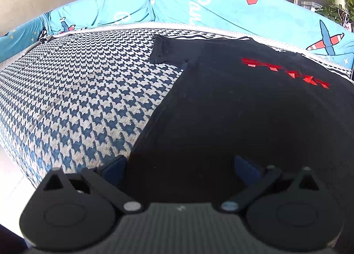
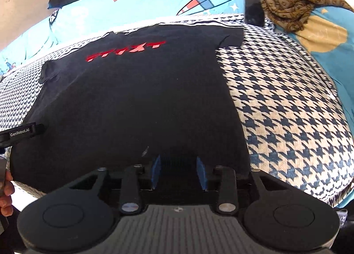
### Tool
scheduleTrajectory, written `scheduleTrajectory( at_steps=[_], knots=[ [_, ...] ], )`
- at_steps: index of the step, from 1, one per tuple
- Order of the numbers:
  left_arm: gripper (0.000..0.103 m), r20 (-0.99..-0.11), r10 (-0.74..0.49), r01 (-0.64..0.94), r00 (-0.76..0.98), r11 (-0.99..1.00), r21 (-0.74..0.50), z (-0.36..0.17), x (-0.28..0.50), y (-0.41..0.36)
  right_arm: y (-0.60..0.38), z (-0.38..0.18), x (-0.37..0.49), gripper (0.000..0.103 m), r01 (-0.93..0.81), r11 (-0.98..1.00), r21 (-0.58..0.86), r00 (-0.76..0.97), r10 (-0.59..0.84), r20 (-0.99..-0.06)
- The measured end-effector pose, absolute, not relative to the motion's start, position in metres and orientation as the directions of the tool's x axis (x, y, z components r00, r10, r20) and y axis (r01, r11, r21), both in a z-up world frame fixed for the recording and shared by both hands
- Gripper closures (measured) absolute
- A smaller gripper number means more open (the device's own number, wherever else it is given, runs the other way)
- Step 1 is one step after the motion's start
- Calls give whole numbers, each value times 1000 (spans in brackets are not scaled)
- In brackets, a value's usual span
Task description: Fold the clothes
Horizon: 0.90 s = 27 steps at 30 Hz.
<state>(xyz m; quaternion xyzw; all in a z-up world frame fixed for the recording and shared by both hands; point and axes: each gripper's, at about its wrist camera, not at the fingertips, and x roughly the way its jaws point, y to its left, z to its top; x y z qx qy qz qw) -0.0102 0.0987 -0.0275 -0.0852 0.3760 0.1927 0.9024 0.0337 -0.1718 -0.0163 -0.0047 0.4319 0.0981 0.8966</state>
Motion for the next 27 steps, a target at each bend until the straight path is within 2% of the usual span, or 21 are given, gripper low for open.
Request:
scheduleTrajectory(
  at_steps=[5, 10, 18, 20, 23, 27],
  knots=[
    [0, -700, 286, -405, 654, 914, -5, -28, -14, 97, -170, -8, 68, 66, -274, 960, 53, 566, 206, -798],
    [0, -692, 288, -405, 662, 914, -7, -29, -16, 96, -181, -2, 102, 64, -294, 953, 81, 548, 237, -802],
    [0, -700, 301, -415, 648, 910, 7, -24, -13, 93, -200, 0, 140, 61, -172, 976, 134, 586, 210, -782],
    [0, -699, 313, -419, 643, 908, 20, -21, -12, 92, -202, 1, 147, 56, -150, 978, 143, 596, 205, -776],
    [0, -692, 341, -416, 637, 907, 64, -14, -6, 87, -205, 1, 156, 54, -128, 980, 151, 603, 198, -773],
    [0, -713, 297, -373, 636, 926, 52, -3, 7, 85, -214, 2, 168, 54, -85, 977, 195, 608, 206, -767]
  ],
)
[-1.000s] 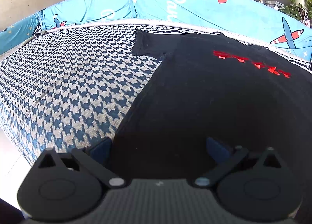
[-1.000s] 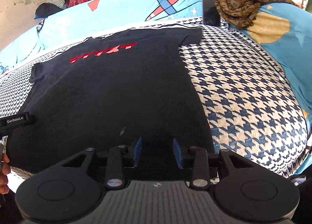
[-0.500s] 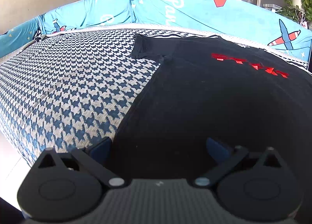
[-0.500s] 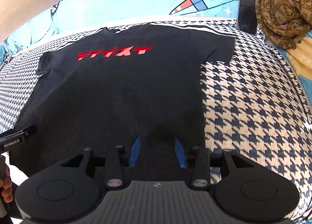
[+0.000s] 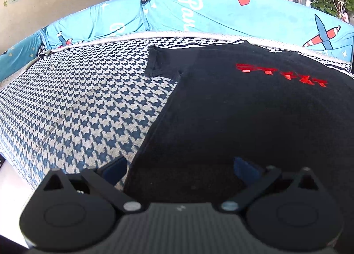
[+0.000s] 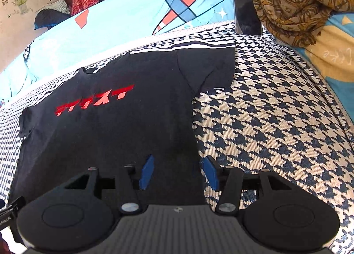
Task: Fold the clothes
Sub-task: 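Move the open right tool to the shirt's white-striped side edge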
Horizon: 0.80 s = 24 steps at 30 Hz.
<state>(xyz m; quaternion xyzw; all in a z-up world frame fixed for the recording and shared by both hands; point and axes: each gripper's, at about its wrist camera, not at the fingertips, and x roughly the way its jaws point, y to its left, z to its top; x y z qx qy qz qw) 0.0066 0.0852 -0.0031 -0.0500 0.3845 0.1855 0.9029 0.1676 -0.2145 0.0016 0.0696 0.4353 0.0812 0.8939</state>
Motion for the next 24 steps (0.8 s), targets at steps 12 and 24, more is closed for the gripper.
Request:
scheduleTrajectory(
  at_steps=[12, 24],
  knots=[
    [0, -679, 217, -183, 702, 975, 122, 40, 64, 84, -249, 4, 194, 53, 47, 952, 302, 648, 201, -734],
    [0, -737, 126, -193, 664, 981, -6, 28, 115, 109, -266, -8, 226, 53, 145, 884, 444, 682, 236, -692]
  ],
)
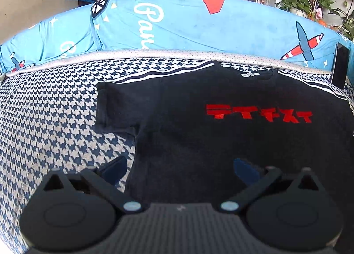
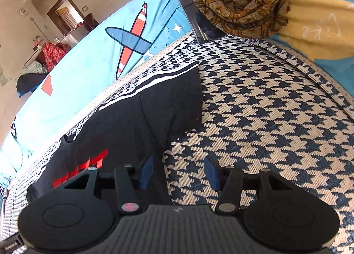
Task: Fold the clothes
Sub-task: 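Move the open right tool to the shirt's white-striped side edge, then close the right tool on the white-striped side edge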
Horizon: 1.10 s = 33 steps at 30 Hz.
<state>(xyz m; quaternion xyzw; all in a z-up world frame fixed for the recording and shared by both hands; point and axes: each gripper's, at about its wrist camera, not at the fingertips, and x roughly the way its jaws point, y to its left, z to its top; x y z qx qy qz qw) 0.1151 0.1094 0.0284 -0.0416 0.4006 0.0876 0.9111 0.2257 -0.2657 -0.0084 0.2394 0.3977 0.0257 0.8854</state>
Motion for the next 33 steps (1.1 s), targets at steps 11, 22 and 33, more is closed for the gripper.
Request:
scheduleTrajectory(
  at_steps=[11, 22, 33],
  knots=[
    [0, -744, 64, -182, 665, 980, -79, 35, 116, 107, -282, -25, 260, 53, 298, 715, 633, 730, 257, -634],
    [0, -753, 42, -218, 657, 966, -136, 35, 116, 118, -280, -30, 280, 53, 292, 720, 629, 783, 198, -590],
    [0, -767, 48, -236, 640, 962, -137, 31, 117, 122, -269, -34, 303, 71, 246, 792, 558, 814, 144, -563]
  ],
)
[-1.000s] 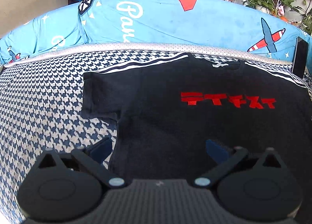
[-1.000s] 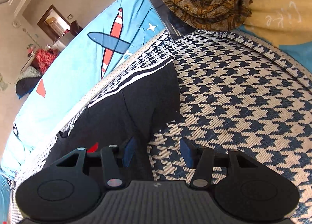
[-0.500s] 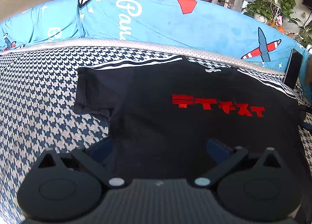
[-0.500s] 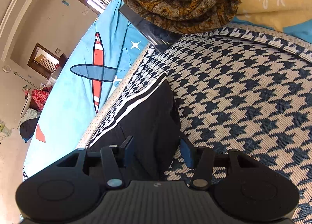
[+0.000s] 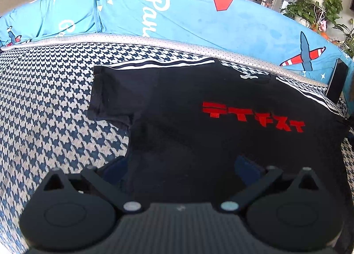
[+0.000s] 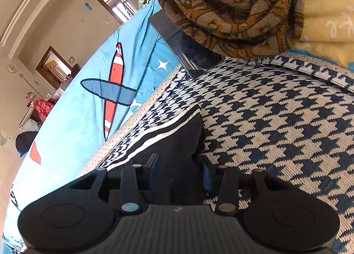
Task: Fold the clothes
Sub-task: 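Close the right tool on the white-striped side edge, then lift the striped side with the right tool and fold it over the shirt body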
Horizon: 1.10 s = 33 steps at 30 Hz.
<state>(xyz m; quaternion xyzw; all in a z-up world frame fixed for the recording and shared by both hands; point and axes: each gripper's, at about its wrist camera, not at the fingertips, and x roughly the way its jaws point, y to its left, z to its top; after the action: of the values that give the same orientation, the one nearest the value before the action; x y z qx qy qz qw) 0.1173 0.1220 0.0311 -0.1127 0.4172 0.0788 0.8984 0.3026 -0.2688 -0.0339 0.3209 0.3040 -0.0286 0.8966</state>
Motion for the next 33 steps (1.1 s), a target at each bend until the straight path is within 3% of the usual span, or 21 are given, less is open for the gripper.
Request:
scheduleTrajectory(
  at_steps=[2, 5, 13, 19, 23, 29, 33],
  knots=[
    [0, -768, 48, -238, 638, 961, -138, 31, 118, 123, -269, -36, 306, 84, 243, 801, 547, 814, 138, -564],
    [0, -770, 50, -243, 636, 960, -138, 30, 119, 124, -271, -38, 308, 92, 235, 802, 549, 814, 147, -562],
    [0, -772, 56, -250, 633, 959, -135, 30, 119, 126, -252, -19, 306, 95, 167, 872, 460, 839, 120, -531],
    [0, -773, 58, -252, 632, 958, -135, 30, 119, 126, -191, 11, 289, 95, -94, 977, 190, 878, 171, -446],
    [0, -772, 59, -249, 633, 960, -131, 30, 119, 126, -143, 7, 274, 95, -281, 960, 18, 855, 259, -450],
    [0, -768, 67, -259, 637, 957, -131, 32, 118, 130, -123, -13, 275, 89, -440, 893, 96, 722, 416, -553],
    [0, -767, 71, -273, 638, 952, -139, 33, 117, 134, -135, -11, 279, 86, -407, 892, 194, 711, 443, -546]
  ],
)
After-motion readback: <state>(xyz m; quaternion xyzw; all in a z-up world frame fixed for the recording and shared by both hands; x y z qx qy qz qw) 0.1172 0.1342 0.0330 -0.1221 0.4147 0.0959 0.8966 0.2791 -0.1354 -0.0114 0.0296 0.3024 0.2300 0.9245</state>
